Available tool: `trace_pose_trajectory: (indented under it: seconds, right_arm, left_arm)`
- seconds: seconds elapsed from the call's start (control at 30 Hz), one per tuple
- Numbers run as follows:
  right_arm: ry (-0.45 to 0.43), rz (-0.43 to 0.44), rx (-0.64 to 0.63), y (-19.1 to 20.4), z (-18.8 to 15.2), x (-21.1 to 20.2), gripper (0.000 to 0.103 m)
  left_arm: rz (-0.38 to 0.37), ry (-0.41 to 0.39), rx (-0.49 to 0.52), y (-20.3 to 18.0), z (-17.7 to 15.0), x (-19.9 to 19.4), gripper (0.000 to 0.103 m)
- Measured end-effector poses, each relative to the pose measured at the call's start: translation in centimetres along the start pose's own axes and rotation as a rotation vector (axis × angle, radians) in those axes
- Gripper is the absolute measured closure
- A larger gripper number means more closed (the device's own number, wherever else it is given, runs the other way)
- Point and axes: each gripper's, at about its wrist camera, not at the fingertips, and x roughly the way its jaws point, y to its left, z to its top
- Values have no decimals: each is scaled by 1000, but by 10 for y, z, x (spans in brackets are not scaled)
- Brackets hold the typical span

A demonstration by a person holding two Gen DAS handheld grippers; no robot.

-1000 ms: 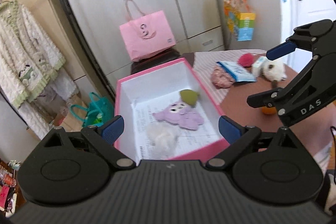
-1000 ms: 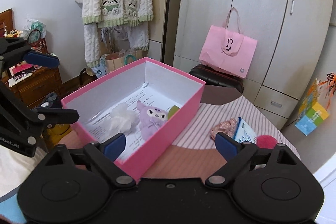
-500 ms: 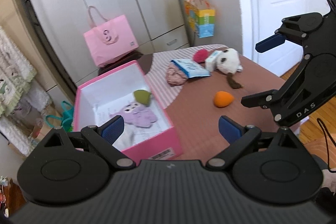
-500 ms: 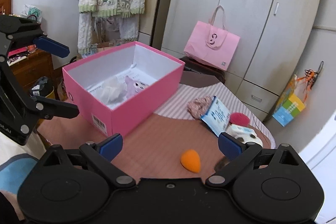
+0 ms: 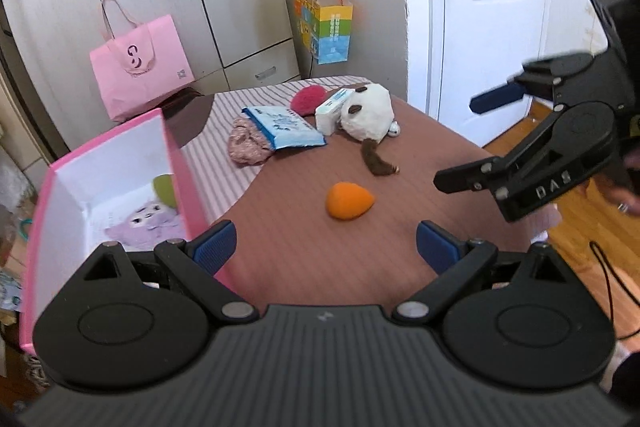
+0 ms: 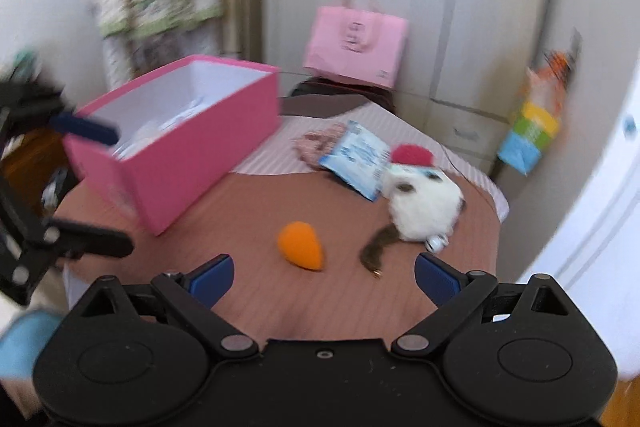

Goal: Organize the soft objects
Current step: 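Move the left tool to the orange sponge and close on it, then hold the orange sponge in the left tool while the right tool grasps the white box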

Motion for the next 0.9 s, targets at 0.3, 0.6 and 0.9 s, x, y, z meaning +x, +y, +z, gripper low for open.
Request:
trace_pose_trajectory:
  seconds: [0.3,0.6,0.9]
  right_arm:
    - [-23,63,124,-60,-21,56,11]
    - [-1,102,168,-82,-14,89,11]
    - [-37,104,134,-94,39,111,9]
  left_arm:
    - [-19,-28,32,-21,-5,75,8]
    - [-20,-37,22,-30,-1,125,21]
    - [3,35,-13,-26,3,162,52]
